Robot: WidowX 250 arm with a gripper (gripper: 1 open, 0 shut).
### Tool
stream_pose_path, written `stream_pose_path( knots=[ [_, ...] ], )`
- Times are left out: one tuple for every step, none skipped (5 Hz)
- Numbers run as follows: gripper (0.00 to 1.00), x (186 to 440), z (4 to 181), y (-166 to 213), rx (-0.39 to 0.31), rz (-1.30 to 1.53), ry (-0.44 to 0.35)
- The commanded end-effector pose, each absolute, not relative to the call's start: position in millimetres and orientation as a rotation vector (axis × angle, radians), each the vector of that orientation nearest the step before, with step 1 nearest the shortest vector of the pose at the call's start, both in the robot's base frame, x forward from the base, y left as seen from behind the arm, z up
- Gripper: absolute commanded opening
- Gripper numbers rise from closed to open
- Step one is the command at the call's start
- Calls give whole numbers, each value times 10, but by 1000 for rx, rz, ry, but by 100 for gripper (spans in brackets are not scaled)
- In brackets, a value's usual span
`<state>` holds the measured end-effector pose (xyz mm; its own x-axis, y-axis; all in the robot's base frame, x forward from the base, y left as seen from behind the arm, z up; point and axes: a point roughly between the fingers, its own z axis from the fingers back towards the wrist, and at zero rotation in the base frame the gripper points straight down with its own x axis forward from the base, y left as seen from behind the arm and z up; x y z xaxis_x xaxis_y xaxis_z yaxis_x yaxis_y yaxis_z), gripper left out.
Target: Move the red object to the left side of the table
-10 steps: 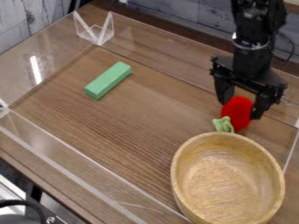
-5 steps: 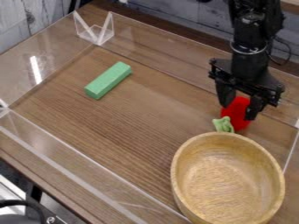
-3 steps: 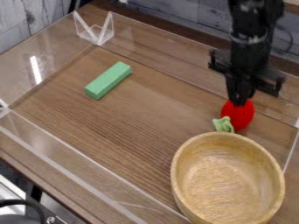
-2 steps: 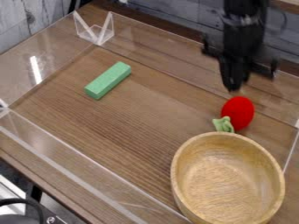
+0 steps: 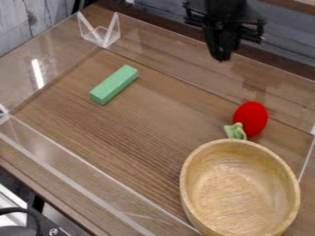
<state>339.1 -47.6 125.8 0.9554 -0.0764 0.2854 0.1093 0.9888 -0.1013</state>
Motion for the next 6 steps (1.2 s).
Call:
stream_pose_path(
  knots=[
    [100,3452,1256,-597,-114,-137,-301],
    [100,3488,1102,-713,-110,-165,-282],
    [100,3516,933,-796,-101,-188,-261],
    [100,3553,781,-846,-91,-199,-245],
    [100,3603,637,-880,-85,-206,-231],
    [100,3652,528,-898,-79,-206,-219]
  ],
)
